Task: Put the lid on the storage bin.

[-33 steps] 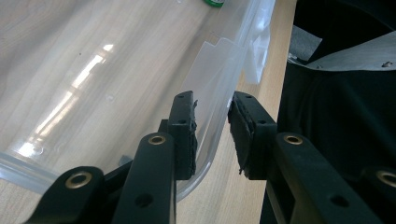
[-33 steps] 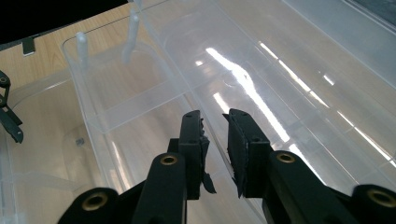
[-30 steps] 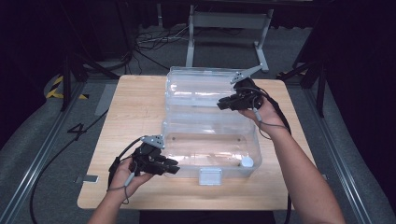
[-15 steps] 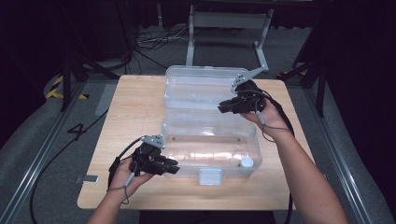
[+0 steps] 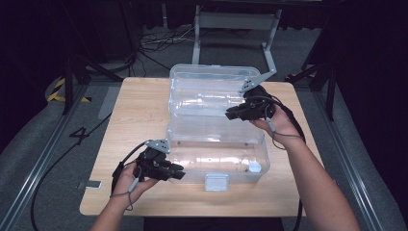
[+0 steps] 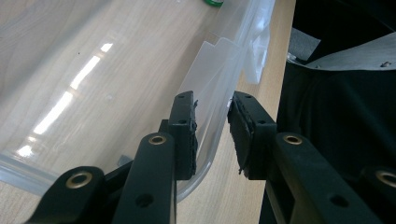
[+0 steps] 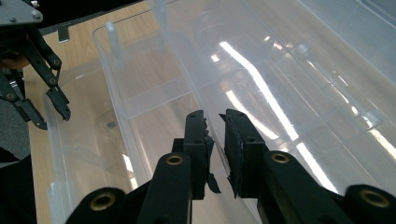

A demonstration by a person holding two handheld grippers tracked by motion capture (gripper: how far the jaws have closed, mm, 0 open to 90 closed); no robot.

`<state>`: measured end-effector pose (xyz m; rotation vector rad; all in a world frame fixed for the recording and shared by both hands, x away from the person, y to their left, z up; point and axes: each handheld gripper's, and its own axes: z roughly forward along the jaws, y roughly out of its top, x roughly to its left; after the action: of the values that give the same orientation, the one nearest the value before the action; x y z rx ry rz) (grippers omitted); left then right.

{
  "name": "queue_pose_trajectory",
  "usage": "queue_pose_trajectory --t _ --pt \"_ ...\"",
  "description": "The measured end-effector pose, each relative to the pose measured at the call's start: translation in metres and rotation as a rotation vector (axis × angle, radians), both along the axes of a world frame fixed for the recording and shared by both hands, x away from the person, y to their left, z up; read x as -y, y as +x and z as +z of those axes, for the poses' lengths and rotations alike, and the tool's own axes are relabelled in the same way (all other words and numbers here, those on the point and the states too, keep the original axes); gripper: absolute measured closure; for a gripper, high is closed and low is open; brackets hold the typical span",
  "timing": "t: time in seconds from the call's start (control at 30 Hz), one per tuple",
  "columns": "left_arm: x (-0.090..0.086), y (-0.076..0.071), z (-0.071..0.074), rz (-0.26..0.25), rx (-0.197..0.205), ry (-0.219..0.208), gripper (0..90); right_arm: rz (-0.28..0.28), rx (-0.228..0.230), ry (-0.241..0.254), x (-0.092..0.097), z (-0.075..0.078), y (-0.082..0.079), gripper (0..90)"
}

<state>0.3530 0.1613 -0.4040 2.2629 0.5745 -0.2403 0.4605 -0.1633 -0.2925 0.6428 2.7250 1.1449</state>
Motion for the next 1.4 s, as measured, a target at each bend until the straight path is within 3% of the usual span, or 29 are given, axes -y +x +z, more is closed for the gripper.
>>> queue_pose_trajectory --t 1.4 --pt "0.0 0.0 0.0 -0.003 -0.005 -0.002 71.3 0.072 0.023 -0.03 0.001 0.002 -0.025 81.9"
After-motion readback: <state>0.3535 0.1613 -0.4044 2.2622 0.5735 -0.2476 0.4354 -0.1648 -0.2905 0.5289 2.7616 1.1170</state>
